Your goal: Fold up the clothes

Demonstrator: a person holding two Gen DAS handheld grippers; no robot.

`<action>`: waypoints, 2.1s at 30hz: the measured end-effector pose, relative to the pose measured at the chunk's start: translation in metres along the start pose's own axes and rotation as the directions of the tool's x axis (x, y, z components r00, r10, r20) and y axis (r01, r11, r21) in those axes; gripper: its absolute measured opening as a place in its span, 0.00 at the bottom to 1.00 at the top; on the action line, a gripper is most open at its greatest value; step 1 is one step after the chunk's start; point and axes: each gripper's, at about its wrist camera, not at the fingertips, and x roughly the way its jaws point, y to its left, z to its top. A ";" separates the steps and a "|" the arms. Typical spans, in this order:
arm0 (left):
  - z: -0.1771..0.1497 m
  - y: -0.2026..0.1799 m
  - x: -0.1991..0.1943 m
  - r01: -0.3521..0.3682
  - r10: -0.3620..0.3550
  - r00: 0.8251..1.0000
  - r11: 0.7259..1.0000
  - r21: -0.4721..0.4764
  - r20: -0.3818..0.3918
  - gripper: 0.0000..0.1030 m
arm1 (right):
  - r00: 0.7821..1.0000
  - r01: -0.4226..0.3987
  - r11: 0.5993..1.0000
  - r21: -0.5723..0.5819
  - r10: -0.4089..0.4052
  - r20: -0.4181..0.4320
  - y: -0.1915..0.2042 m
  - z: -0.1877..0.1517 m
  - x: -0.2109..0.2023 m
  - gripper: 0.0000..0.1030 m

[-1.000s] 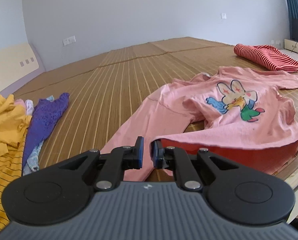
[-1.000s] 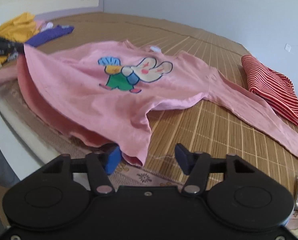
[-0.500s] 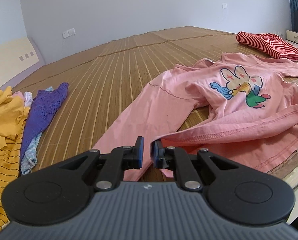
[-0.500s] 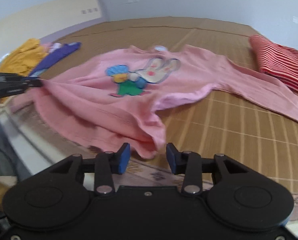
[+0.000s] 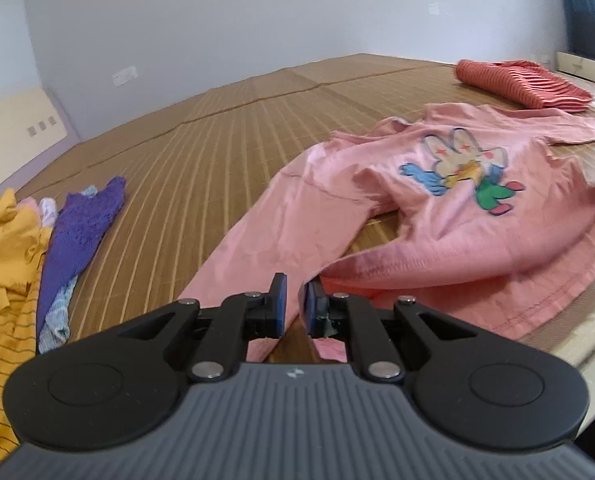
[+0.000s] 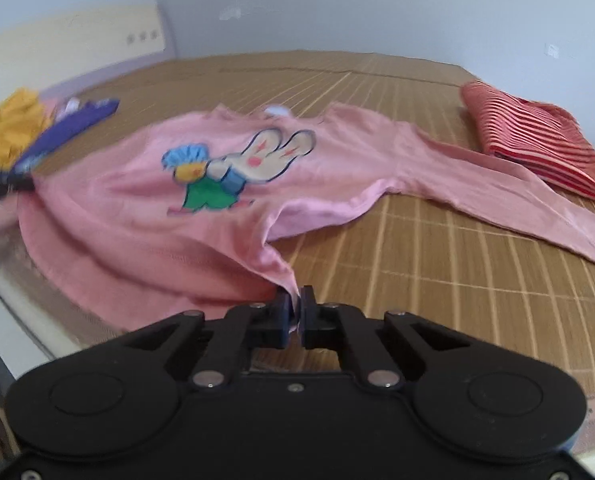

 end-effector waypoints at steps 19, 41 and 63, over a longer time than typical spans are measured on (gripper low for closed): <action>-0.030 -0.045 -0.048 0.286 -0.276 0.949 0.957 0.053 -0.150 0.12 | 0.993 0.116 0.987 0.110 -0.113 -0.038 -0.039 -0.005 -0.091 0.04; 0.053 0.061 0.039 0.209 -0.204 0.978 0.970 -0.122 0.050 0.25 | 0.980 0.138 0.986 -0.091 -0.122 0.157 0.010 0.051 -0.113 0.44; 0.038 0.054 0.139 0.194 -0.193 0.981 0.981 -0.030 0.028 0.34 | 0.871 -0.490 0.837 -0.243 0.456 -0.184 0.135 0.045 0.091 0.41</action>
